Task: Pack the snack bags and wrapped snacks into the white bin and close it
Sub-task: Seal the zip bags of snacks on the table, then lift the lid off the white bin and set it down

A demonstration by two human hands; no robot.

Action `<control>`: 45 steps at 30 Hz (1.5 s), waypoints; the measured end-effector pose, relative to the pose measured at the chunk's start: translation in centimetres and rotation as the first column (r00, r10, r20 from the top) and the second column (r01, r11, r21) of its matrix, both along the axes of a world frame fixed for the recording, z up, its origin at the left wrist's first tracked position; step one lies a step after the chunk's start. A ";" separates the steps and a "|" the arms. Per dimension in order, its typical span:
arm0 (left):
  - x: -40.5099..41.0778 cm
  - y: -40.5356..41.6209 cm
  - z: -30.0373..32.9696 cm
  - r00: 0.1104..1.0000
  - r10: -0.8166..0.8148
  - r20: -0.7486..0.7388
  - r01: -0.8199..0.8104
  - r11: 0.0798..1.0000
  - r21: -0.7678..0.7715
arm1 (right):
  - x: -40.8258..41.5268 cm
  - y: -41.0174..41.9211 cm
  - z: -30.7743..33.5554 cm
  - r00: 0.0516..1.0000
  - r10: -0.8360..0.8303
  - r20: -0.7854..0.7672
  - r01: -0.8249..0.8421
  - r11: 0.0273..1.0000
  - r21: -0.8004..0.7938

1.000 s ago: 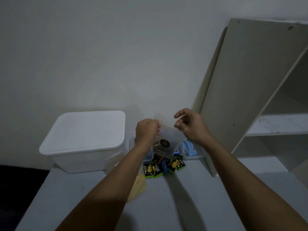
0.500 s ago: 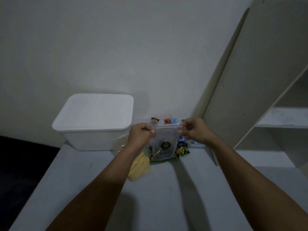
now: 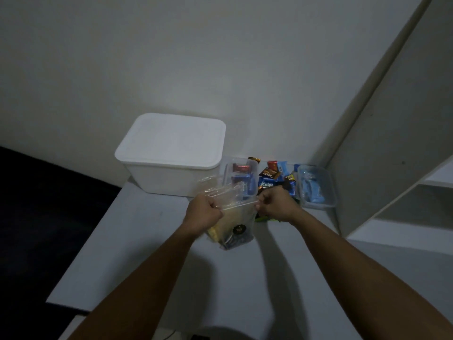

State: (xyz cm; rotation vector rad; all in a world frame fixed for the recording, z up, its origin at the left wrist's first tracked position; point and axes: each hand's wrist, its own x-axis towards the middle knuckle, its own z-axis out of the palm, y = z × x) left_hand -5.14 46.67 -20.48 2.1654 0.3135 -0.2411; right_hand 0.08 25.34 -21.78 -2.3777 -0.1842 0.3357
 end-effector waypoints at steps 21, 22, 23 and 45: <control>4.3 5.9 3.9 0.954 0.262 0.148 -0.254 0.965 -0.072 | 4.2 4.9 5.0 0.993 -0.023 0.112 0.025 1.000 -0.015; 4.9 6.7 4.3 0.945 0.290 0.151 -0.279 0.956 -0.088 | 4.8 5.6 5.4 0.992 -0.048 0.119 0.047 0.999 0.010; 5.4 7.5 4.7 0.933 0.320 0.162 -0.307 0.946 -0.103 | 5.4 6.2 5.6 0.990 -0.069 0.121 0.065 0.997 0.035; 14.6 23.1 2.9 0.815 0.575 0.080 -0.578 0.815 0.036 | 11.9 15.8 5.3 0.893 -0.428 -0.139 0.435 0.900 0.023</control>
